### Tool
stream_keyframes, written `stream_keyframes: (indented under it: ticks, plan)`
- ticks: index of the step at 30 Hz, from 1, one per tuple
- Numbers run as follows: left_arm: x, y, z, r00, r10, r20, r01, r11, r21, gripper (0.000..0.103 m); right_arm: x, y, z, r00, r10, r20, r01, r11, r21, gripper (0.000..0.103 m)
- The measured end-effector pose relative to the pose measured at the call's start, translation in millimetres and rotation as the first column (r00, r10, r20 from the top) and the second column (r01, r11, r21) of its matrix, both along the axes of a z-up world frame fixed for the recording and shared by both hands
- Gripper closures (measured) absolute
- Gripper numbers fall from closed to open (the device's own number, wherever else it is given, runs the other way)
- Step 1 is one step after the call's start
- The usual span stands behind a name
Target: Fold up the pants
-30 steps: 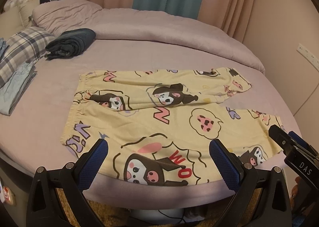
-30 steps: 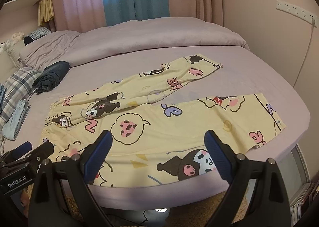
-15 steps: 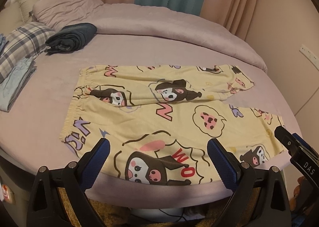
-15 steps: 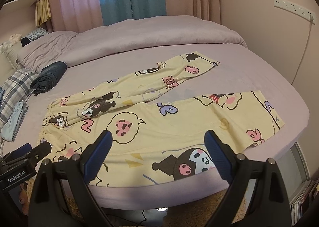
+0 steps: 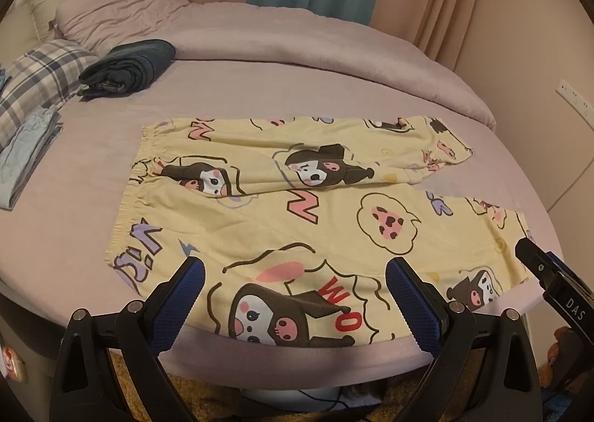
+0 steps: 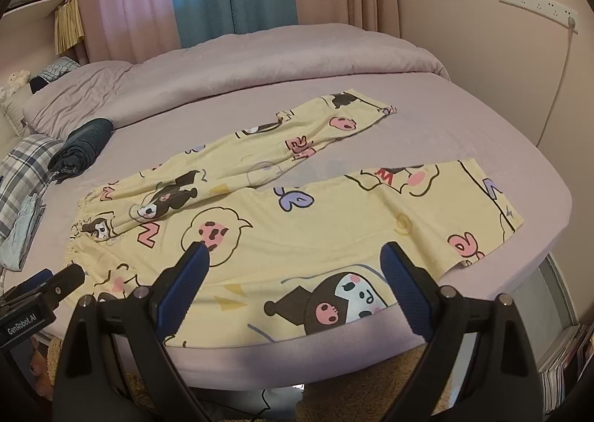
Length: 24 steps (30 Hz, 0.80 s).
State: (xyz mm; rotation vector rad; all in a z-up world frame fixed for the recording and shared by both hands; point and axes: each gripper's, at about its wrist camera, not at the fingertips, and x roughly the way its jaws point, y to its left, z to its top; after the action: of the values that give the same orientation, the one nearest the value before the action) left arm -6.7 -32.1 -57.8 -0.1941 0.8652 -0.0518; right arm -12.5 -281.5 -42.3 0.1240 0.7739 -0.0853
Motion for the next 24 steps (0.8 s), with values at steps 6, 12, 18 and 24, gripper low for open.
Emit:
stream_keyframes:
  ticks: [6,12,18,24]
  plan:
    - [8,37,-3,0.997,0.069,-0.024,-0.069,0.998,-0.015,0.004,-4,-28,-1,1.0,-0.012,0.003,0.012,1.0,0.016,0.01]
    - [28,98,-31,0.964,0.239,-0.117,-0.238,0.971,0.02,0.004,0,-112,-24,0.978,-0.189,-0.084,0.191,0.981,0.027,0.01]
    - [27,148,-46,0.903,0.402,-0.155,-0.391,0.915,0.095,0.004,4,-183,-44,0.938,-0.32,-0.132,0.323,0.946,0.001,0.012]
    - [25,172,-70,0.89,0.392,-0.235,-0.4,0.916,0.013,0.004,12,-235,-60,0.896,-0.422,-0.138,0.426,0.905,-0.008,0.012]
